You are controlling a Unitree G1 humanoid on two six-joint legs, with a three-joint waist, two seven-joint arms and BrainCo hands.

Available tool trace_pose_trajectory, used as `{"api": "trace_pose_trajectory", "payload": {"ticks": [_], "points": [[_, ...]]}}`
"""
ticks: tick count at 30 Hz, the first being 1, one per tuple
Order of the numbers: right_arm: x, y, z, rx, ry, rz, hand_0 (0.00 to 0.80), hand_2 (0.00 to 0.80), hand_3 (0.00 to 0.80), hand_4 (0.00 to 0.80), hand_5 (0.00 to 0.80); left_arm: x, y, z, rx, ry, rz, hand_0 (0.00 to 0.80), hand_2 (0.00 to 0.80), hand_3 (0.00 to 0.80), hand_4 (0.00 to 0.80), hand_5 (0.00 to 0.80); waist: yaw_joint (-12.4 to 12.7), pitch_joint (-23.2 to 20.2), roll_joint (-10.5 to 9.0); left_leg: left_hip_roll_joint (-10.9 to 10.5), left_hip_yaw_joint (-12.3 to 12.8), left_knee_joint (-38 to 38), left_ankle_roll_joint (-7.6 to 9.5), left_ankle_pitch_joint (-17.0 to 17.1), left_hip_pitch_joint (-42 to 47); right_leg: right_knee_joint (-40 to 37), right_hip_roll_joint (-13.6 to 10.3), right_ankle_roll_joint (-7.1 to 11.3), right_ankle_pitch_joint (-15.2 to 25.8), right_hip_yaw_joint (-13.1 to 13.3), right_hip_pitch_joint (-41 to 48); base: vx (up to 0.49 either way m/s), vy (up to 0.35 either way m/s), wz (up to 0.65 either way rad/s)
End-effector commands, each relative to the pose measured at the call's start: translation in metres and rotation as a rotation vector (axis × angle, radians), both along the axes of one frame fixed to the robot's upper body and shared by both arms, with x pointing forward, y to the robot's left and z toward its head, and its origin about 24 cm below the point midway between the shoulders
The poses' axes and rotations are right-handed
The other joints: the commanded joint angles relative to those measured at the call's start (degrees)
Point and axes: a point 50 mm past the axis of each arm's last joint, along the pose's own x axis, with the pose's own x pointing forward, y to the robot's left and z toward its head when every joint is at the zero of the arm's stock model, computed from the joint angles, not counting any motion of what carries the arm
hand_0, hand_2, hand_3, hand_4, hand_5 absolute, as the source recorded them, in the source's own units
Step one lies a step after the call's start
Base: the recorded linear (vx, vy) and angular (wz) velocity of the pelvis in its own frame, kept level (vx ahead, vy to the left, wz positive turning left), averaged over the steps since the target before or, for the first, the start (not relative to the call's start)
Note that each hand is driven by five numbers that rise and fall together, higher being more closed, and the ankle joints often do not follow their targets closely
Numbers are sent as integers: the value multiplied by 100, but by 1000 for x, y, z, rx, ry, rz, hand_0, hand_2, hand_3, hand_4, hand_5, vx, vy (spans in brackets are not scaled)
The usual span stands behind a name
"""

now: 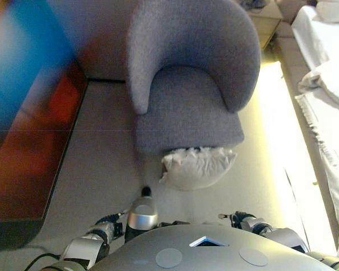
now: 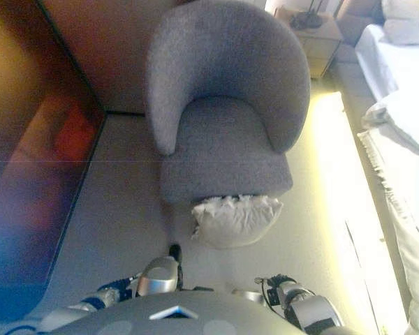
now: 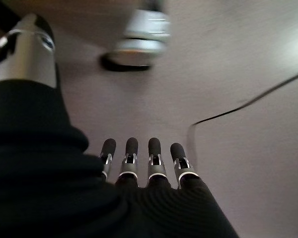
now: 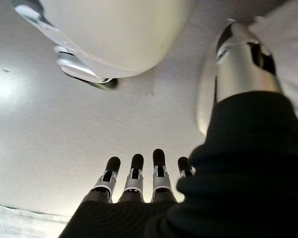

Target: Pick up the cushion and take it to the sofa

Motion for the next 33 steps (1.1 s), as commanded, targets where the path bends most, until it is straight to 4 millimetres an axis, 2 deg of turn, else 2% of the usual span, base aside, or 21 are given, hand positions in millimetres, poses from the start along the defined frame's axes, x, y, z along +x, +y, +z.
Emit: {"api": "trace_pose_trajectory", "payload": {"ticks": [1, 2, 4, 5, 7, 10, 12, 15, 17, 19, 22, 23, 25, 27, 29, 32, 33], "points": [[20, -21, 9, -52, -85, -30, 0, 0, 0, 0, 0, -1, 7, 2, 26, 42, -39, 0, 0, 0, 0, 0, -157, -64, 145, -166, -391, 314, 390, 36, -817, -120, 520, -367, 401, -499, -382, 242, 17, 2], [23, -22, 9, -44, -96, -42, 0, 0, 0, 0, 0, 5, 7, 3, 25, 32, -44, 0, 0, 0, 0, 0, -188, -39, 206, -140, -402, 307, 373, 5, -762, -355, 613, -428, 314, -628, -620, 185, -29, 7], [31, -21, 11, -34, -133, -48, 0, 0, 0, 0, 0, 17, 6, 5, 25, 17, -36, 0, 0, 0, 0, 0, -292, 97, 278, -139, -487, 278, 319, -99, -543, -642, 574, -533, 198, -928, -1088, 117, -86, 5], [35, -19, 12, -29, -156, -56, 0, 0, 0, 0, 0, 21, 4, 6, 23, 14, -33, 0, 0, 0, 0, 0, -357, 173, 298, -143, -533, 247, 283, -154, -397, -850, 549, -556, 264, -1025, -1309, 101, -108, 1], [37, -18, 12, -27, -181, -73, 0, 0, 0, 0, 0, 20, 2, 5, 22, 18, -27, 0, 0, 0, 0, 0, -507, 267, 283, -164, -516, 177, 223, -268, -138, -1248, 431, -518, 494, -1111, -1550, 203, -102, 6], [33, -20, 12, -30, -183, -58, 0, 0, 0, 0, 0, 12, 1, 3, 27, 19, -21, 0, 0, 0, 0, 0, -702, 314, 211, -233, -503, 130, 138, -568, 260, -1831, 62, -371, 1108, -1122, -1790, 295, -83, 12], [27, -22, 11, -31, -173, -48, 0, 0, 0, 0, 0, 7, 1, 2, 30, 15, 1, 0, 0, 0, 0, 0, -742, 294, 216, -195, -538, 148, 111, -714, 421, -1935, -96, -349, 1194, -1075, -1785, 285, -95, 41], [18, -24, 9, -69, -127, 9, 0, 0, 0, 0, 0, -4, 1, 0, 31, 28, 33, 0, 0, 0, 0, 0, -686, 193, 229, -27, -615, 266, 62, -801, 516, -1944, -301, -349, 1096, -995, -1499, 264, -176, 10], [12, -25, 8, -59, -97, 8, 0, 0, 0, 0, 0, -10, 1, -1, 38, 52, 30, 0, 0, 0, 0, 0, -642, 124, 211, 95, -747, 278, 14, -790, 524, -2065, -299, -317, 994, -877, -1285, 237, -254, 14], [10, -22, 7, -36, -75, 27, 0, 0, 0, 0, 0, -17, 3, -1, 53, 80, 43, 0, 0, 0, 0, 0, -580, 74, 161, 223, -752, 283, -75, -789, 566, -2316, -265, -261, 935, -1019, -1052, 230, -299, 28], [16, -20, 7, -32, -60, 80, 0, 0, 0, 0, 0, -22, 4, -1, 61, 83, 49, 0, 0, 0, 0, 0, -520, 86, 144, 534, -775, 410, -292, -724, 540, -2361, -161, -300, 852, -1112, -978, 116, -258, 13], [22, -21, 9, -37, -70, 86, 0, 0, 0, 0, 0, -16, 3, -1, 61, 52, 15, 0, 0, 0, 0, 0, -518, 148, 150, 700, -768, 593, -378, -665, 418, -2335, -81, -382, 776, -1081, -1001, -15, -186, -1], [32, -23, 12, -48, -91, 91, 0, 0, 0, 0, 0, -4, -2, -1, 62, 12, -20, 0, 0, 0, 0, 0, -522, 275, 166, 810, -818, 1102, -444, -524, 104, -2259, -7, -499, 716, -1081, -1099, -69, -178, 3], [44, -28, 17, -82, -116, 87, 0, 0, 0, 0, 0, 10, -10, 0, 53, -21, -53, 0, 0, 0, 0, 0, -515, 504, 238, 855, -938, 1663, -524, -181, -441, -2195, 95, -643, 650, -1044, -1194, -110, -44, 9], [58, -37, 23, -115, -169, 63, 0, 0, 0, 0, 0, 19, -19, -1, 31, -51, -61, 0, 0, 0, 0, 0, -539, 743, 421, 963, -854, 1263, -638, 97, -613, -2143, 85, -611, 598, -1079, -1264, -96, 241, 11], [82, -42, 34, -137, -283, 33, 0, 0, 0, 0, 0, 40, -22, 4, 39, -120, -83, 0, 0, 0, 0, 0, -522, 1133, 664, 1268, -836, 741, -865, 877, -1029, -2098, 51, -564, 420, -993, -1328, -93, 250, 15], [94, -41, 39, -148, -330, 24, 0, 0, 0, 0, 0, 53, -22, 8, 47, -159, -98, 0, 0, 0, 0, 0, -545, 1259, 684, 1284, -822, 719, -843, 793, -1160, -2062, -30, -563, 391, -982, -1472, -168, 168, 13]]}}
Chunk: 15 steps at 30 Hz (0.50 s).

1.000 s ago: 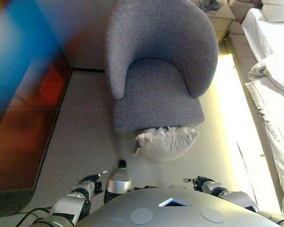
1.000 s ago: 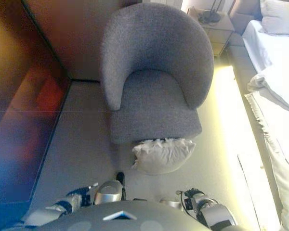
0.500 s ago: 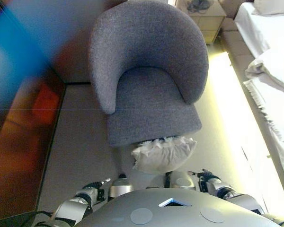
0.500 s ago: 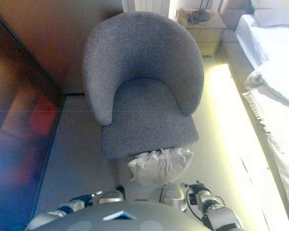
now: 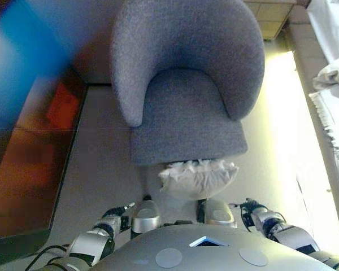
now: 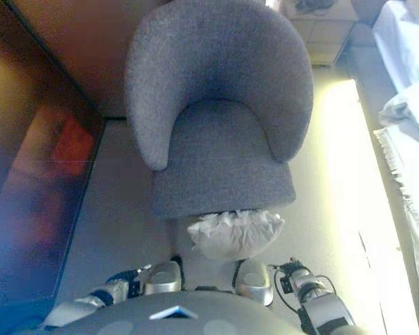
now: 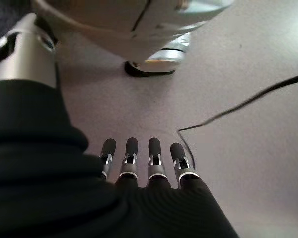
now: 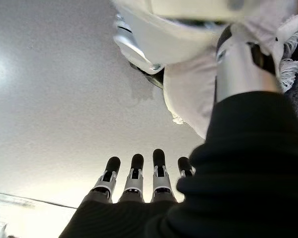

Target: Pick up the cushion and take it to the sofa

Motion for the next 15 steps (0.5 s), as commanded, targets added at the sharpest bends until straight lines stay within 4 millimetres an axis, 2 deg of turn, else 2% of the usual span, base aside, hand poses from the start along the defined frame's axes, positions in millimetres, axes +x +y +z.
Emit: {"api": "trace_pose_trajectory", "payload": {"ticks": [1, 3, 5, 7, 11, 15], "points": [[49, 4, 18, -22, -188, -36, 0, 0, 0, 0, 0, 44, 10, 15, 76, -130, -40, 0, 0, 0, 0, 0, 0, 727, -3, 426, -111, -600, -266, 1266, -414, -69, -440, 449, -22, 459, 116, -178, 93, 13], [74, 10, 31, -40, -303, -55, 0, 0, 0, 0, 0, 76, 13, 28, 117, -231, -95, 0, 0, 0, 0, 0, -91, 985, -45, 358, -77, -361, -259, 969, -821, 432, -629, 540, 36, 455, -618, -193, 19, -9], [94, 12, 42, -46, -381, -66, 0, 0, 0, 0, 0, 103, 13, 41, 145, -319, -131, 0, 0, 0, 0, 0, -145, 1213, -57, 304, -123, -130, -288, 870, -1158, 621, -693, 583, 94, 523, -1023, -190, -6, -31], [118, 8, 60, -69, -459, -56, 0, 0, 0, 0, 0, 134, 22, 62, 154, -418, -150, 0, 0, 0, 0, 0, -242, 1409, -24, 223, -81, -89, -289, 812, -1373, 666, -731, 649, 189, 616, -1369, -75, 54, 1], [136, 6, 78, -117, -586, -68, 0, 0, 0, 0, 0, 154, 8, 75, 185, -567, -208, 0, 0, 0, 0, 0, -324, 1734, 49, 38, -46, -260, -248, 820, -1617, 470, -745, 738, 379, 712, -1690, -81, 18, 7], [144, 1, 90, -190, -670, -103, 0, 0, 0, 0, 0, 166, -4, 85, 188, -676, -218, 0, 0, 0, 0, 0, -351, 1837, 111, -7, -63, -352, -267, 917, -1962, 363, -726, 760, 468, 752, -1984, -29, 4, -12]]}}
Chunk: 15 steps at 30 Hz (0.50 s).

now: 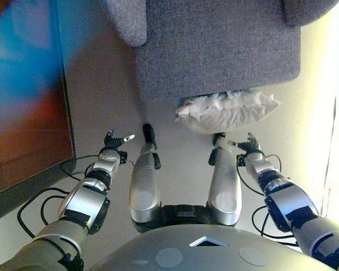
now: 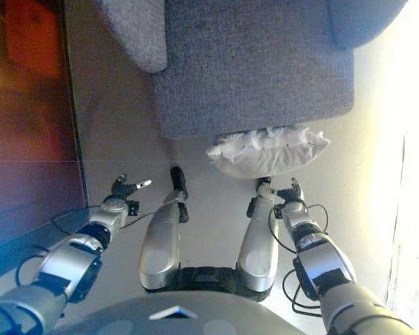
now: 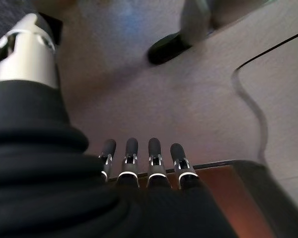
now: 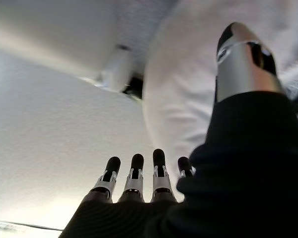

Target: Pick up the cushion and take it to the sofa

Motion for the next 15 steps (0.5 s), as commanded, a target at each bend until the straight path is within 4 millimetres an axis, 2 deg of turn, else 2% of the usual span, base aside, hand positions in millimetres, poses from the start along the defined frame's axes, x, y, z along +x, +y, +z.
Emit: {"api": "trace_pose_trajectory", "payload": {"ticks": [1, 6, 9, 15], "points": [[3, -23, 16, -88, -106, -118, 0, 0, 0, 0, 0, -4, -1, 0, -3, -61, 46, 0, 0, 0, 0, 0, -176, 20, 58, 231, -402, 42, -88, 321, -616, 309, -154, 92, -319, 130, -239, -27, -11, -11], [15, -30, 35, -128, -213, -222, 0, 0, 0, 0, 0, 15, -9, 18, -4, -162, -2, 0, 0, 0, 0, 0, -215, 20, 65, 231, -398, 102, -81, 390, -1118, 402, -86, 76, -300, 200, -727, -1, -25, -9], [24, -27, 46, -148, -273, -277, 0, 0, 0, 0, 0, 23, -29, 24, -7, -211, -95, 0, 0, 0, 0, 0, -252, 20, 117, 192, -446, 206, -96, 394, -1431, 476, -44, 69, -261, 289, -1057, -4, 3, -4], [22, -24, 61, -266, -382, -377, 0, 0, 0, 0, 0, 35, -62, 39, -93, -308, -198, 0, 0, 0, 0, 0, -551, 20, 222, 158, -257, 334, -64, 361, -2025, 470, 61, 81, -139, 611, -1785, -4, 75, -13]]}}
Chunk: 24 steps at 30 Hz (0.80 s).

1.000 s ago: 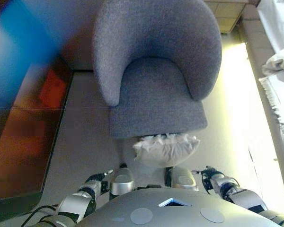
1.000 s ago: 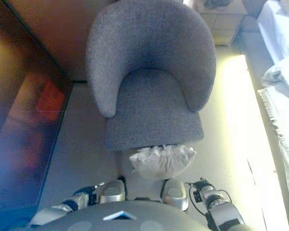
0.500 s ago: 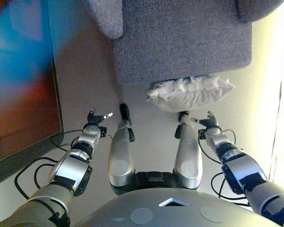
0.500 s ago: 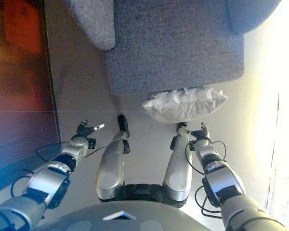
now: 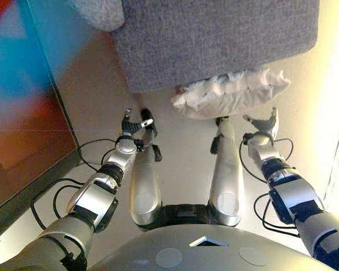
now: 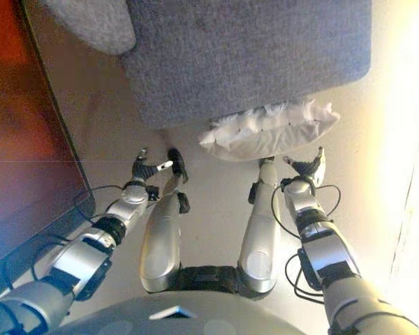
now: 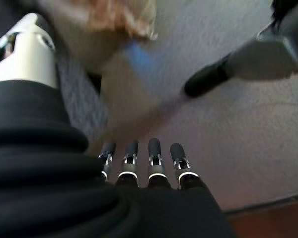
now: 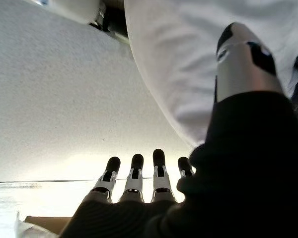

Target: Pick up the cushion and take it to the sofa

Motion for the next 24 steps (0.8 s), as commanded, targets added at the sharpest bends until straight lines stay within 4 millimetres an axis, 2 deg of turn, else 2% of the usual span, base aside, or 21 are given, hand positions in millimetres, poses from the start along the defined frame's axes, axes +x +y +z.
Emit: {"api": "trace_pose_trajectory", "payload": {"ticks": [1, 5, 10, 14, 19, 24], "points": [[-7, -11, 12, -105, -72, -122, 0, 0, 0, 0, 0, 7, -17, 11, -71, -78, -17, 0, 0, 0, 0, 0, -273, 20, 212, 262, -255, 453, -51, 369, -1111, 336, 25, 84, -176, 256, -484, -1, 4, -21], [9, 7, 36, -131, -189, -119, 0, 0, 0, 0, 0, 22, -27, 31, -114, -149, 8, 0, 0, 0, 0, 0, -360, 20, 200, 319, -229, 520, -48, 383, -1605, 401, 145, 77, -151, 408, -1036, -12, -36, -12], [23, 20, 66, -141, -307, -131, 0, 0, 0, 0, 0, 38, -29, 56, -138, -241, -13, 0, 0, 0, 0, 0, -385, 20, 161, 431, -354, 597, -84, 414, -2260, 499, 256, 81, -132, 551, -1705, -3, -103, -13], [32, 22, 85, -126, -379, -150, 0, 0, 0, 0, 0, 51, -28, 80, -142, -322, -50, 0, 0, 0, 0, 0, -381, 20, 81, 476, -506, 735, -108, 390, -2819, 628, 309, 64, -112, 578, -2249, -14, -139, -6], [38, 22, 105, -68, -500, -206, 0, 0, 0, 0, 0, 59, -27, 99, -167, -393, -58, 0, 0, 0, 0, 0, -369, 20, 10, 515, -585, 928, -104, 333, -3337, 832, 361, 58, -110, 543, -2754, -27, -134, 5], [49, 25, 140, -67, -659, -162, 0, 0, 0, 0, 0, 68, -29, 126, -217, -491, -83, 0, 0, 0, 0, 0, -330, 20, -78, 514, -755, 1197, -102, 252, -3863, 1034, 364, 60, -94, 476, -3230, -25, -139, 13]]}}
